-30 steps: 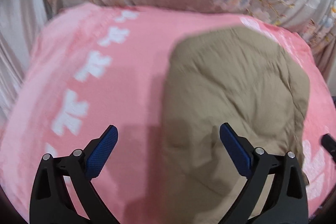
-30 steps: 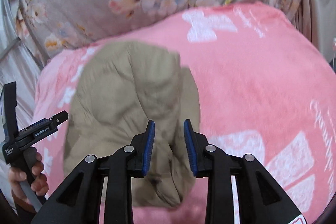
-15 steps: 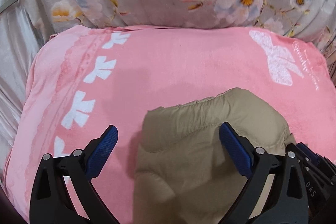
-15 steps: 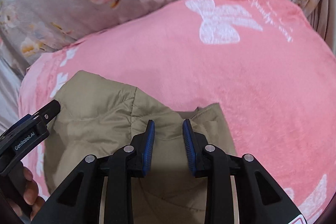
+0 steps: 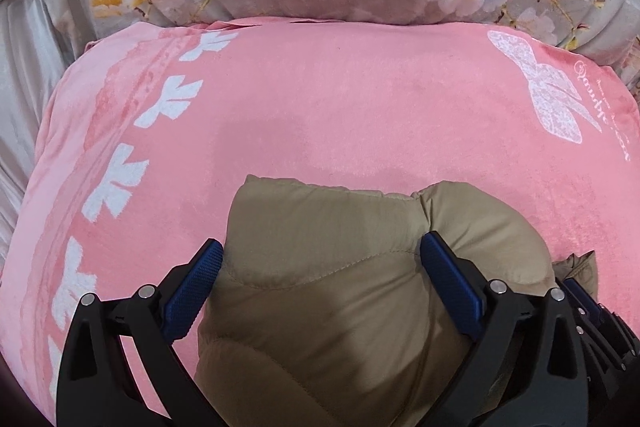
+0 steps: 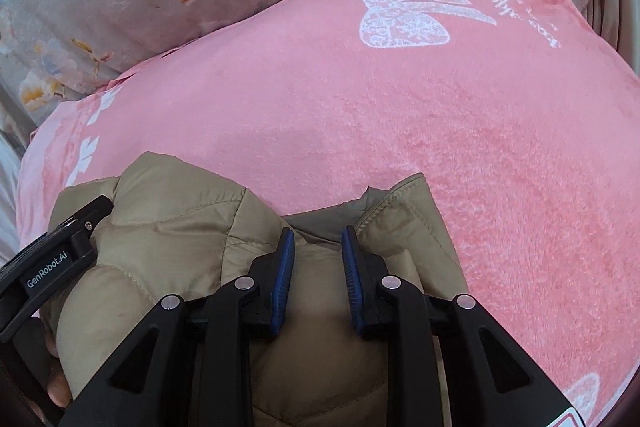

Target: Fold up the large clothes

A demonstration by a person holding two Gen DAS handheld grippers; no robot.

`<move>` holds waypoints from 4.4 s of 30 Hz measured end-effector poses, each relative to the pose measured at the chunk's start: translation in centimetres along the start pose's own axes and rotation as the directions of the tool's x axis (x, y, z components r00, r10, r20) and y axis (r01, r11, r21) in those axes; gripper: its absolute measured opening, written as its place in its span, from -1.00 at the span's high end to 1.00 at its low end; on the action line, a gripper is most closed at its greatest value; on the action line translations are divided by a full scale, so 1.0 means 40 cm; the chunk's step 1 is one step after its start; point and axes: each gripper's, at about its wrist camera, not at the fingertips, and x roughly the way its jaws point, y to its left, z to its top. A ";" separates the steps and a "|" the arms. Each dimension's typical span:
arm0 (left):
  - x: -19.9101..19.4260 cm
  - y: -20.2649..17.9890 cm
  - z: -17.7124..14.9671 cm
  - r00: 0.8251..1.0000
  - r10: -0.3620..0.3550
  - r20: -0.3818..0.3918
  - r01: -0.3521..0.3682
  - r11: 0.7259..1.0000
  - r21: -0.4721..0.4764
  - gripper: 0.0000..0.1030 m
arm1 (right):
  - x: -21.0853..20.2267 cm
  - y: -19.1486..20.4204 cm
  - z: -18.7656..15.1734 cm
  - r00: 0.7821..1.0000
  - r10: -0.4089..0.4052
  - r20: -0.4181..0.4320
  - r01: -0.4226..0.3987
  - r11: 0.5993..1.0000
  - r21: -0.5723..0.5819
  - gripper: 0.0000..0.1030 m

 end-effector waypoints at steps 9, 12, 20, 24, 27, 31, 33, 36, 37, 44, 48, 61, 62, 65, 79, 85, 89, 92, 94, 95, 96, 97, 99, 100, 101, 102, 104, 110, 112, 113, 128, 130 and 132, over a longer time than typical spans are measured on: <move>0.021 -0.012 -0.017 0.999 0.031 0.026 -0.031 1.000 0.003 -0.88 | 0.018 0.015 -0.008 0.998 -0.048 0.035 0.050 0.998 -0.037 0.57; 0.026 -0.015 -0.020 0.999 0.036 0.030 -0.036 0.999 0.003 -0.88 | 0.022 0.016 -0.008 0.998 -0.055 0.039 0.056 0.997 -0.043 0.57; 0.032 -0.025 -0.026 0.997 0.058 0.045 -0.059 0.998 0.007 -0.88 | 0.024 0.025 -0.015 0.996 -0.072 0.049 0.074 0.996 -0.049 0.57; 0.039 -0.029 -0.027 0.996 0.071 0.045 -0.072 0.997 0.006 -0.88 | 0.028 0.030 -0.015 0.995 -0.085 0.054 0.088 0.995 -0.052 0.57; 0.045 -0.032 -0.024 0.996 0.082 0.037 -0.082 0.997 0.008 -0.89 | 0.031 0.032 -0.013 0.994 -0.092 0.057 0.095 0.994 -0.054 0.57; 0.042 -0.021 -0.022 0.998 0.055 0.027 -0.055 0.998 -0.001 -0.89 | 0.025 0.013 -0.009 0.998 -0.036 0.049 0.038 0.999 -0.033 0.53; 0.029 -0.001 -0.025 1.000 -0.001 0.004 0.001 1.000 0.001 -0.89 | -0.008 -0.026 -0.008 0.999 0.039 0.020 -0.039 0.999 0.006 0.55; -0.044 0.082 -0.056 0.988 -0.153 -0.035 0.151 0.988 -0.035 -0.89 | -0.137 -0.134 -0.042 0.987 0.160 0.035 -0.163 0.982 0.098 0.12; -0.075 0.118 -0.077 0.976 -0.212 -0.055 0.209 0.976 -0.062 -0.89 | -0.161 -0.163 -0.054 0.985 0.168 0.028 -0.170 0.979 0.114 0.02; -0.124 0.218 -0.239 0.888 -0.413 -0.204 0.381 0.907 -0.177 -0.89 | -0.174 -0.322 -0.200 0.906 0.380 -0.188 -0.326 0.908 0.264 -0.01; -0.135 0.230 -0.307 0.819 -0.529 -0.224 0.480 0.844 -0.239 -0.89 | -0.164 -0.281 -0.239 0.892 0.404 -0.205 -0.360 0.907 0.220 -0.02; -0.129 0.327 -0.333 0.778 -0.604 -0.172 0.535 0.781 -0.323 -0.91 | -0.081 -0.141 -0.300 0.651 0.709 -0.271 -0.626 0.703 0.338 -0.02; -0.121 0.328 -0.332 0.788 -0.595 -0.157 0.525 0.783 -0.335 -0.91 | -0.073 -0.130 -0.293 0.650 0.711 -0.270 -0.627 0.702 0.338 -0.02; -0.093 0.325 -0.329 0.769 -0.618 -0.164 0.541 0.766 -0.349 -0.91 | -0.058 -0.123 -0.283 0.641 0.724 -0.255 -0.633 0.687 0.356 -0.02; -0.228 0.329 -0.256 0.781 -0.625 0.008 0.615 0.766 -0.184 -0.12 | -0.194 -0.058 -0.197 0.739 0.669 -0.083 -0.660 0.743 0.117 0.74; -0.376 0.355 -0.141 0.763 -0.621 0.177 0.637 0.770 -0.044 0.00 | -0.336 0.020 -0.067 0.729 0.679 0.085 -0.677 0.734 -0.062 0.75; -0.455 0.382 -0.065 0.742 -0.609 0.280 0.627 0.778 0.031 0.00 | -0.405 0.083 0.011 0.703 0.694 0.154 -0.673 0.719 -0.172 0.75; -0.477 0.416 -0.014 0.732 -0.590 0.341 0.610 0.791 0.057 0.00 | -0.430 0.134 0.061 0.691 0.697 0.188 -0.655 0.715 -0.245 0.75; -0.474 0.449 0.011 0.726 -0.578 0.372 0.602 0.796 0.063 0.00 | -0.428 0.172 0.084 0.687 0.699 0.200 -0.642 0.712 -0.284 0.75; -0.470 0.460 0.023 0.725 -0.573 0.382 0.598 0.799 0.063 0.00 | -0.418 0.199 0.099 0.685 0.700 0.201 -0.636 0.710 -0.303 0.75; -0.460 0.478 0.034 0.725 -0.566 0.392 0.593 0.803 0.061 -0.01 | -0.409 0.211 0.108 0.683 0.703 0.198 -0.636 0.706 -0.313 0.75; -0.447 0.497 0.043 0.728 -0.557 0.400 0.586 0.808 0.059 -0.01 | -0.393 0.232 0.118 0.683 0.704 0.194 -0.633 0.703 -0.324 0.75; -0.422 0.527 0.050 0.734 -0.540 0.413 0.572 0.819 0.055 -0.01 | -0.357 0.271 0.133 0.684 0.706 0.184 -0.631 0.699 -0.336 0.75; -0.399 0.544 0.056 0.742 -0.523 0.419 0.556 0.829 0.050 -0.01 | -0.341 0.295 0.140 0.685 0.707 0.179 -0.632 0.698 -0.338 0.75; -0.379 0.558 0.060 0.751 -0.510 0.420 0.545 0.837 0.043 -0.01 | -0.306 0.318 0.145 0.684 0.709 0.172 -0.636 0.694 -0.338 0.75; -0.363 0.571 0.058 0.756 -0.502 0.420 0.538 0.842 0.040 -0.01 | -0.283 0.333 0.145 0.683 0.712 0.167 -0.639 0.692 -0.335 0.75; -0.308 0.595 0.057 0.771 -0.474 0.426 0.511 0.859 0.031 -0.01 | -0.221 0.367 0.147 0.686 0.711 0.153 -0.643 0.691 -0.330 0.75; -0.125 0.651 0.009 0.816 -0.431 0.386 0.478 0.878 -0.031 -0.01 | -0.027 0.444 0.102 0.726 0.684 0.067 -0.638 0.707 -0.305 0.75; -0.078 0.666 -0.024 0.832 -0.418 0.365 0.467 0.882 -0.054 -0.03 | 0.026 0.451 0.072 0.735 0.678 0.023 -0.644 0.709 -0.287 0.75; -0.046 0.678 -0.049 0.847 -0.409 0.340 0.458 0.886 -0.074 -0.04 | 0.056 0.456 0.052 0.745 0.667 -0.006 -0.642 0.714 -0.279 0.74; -0.140 0.697 -0.158 0.995 -0.055 0.084 0.066 0.990 -0.127 -0.68 | -0.069 0.302 -0.082 0.905 0.418 -0.075 -0.424 0.888 -0.176 0.06; -0.187 0.667 -0.152 0.995 0.054 0.089 -0.045 0.994 -0.101 -0.68 | -0.146 0.310 -0.084 0.921 0.389 -0.007 -0.380 0.897 -0.223 0.33; -0.229 0.623 -0.135 0.988 0.101 0.119 -0.091 0.992 -0.088 -0.68 | -0.202 0.355 -0.084 0.922 0.386 0.021 -0.366 0.888 -0.277 0.74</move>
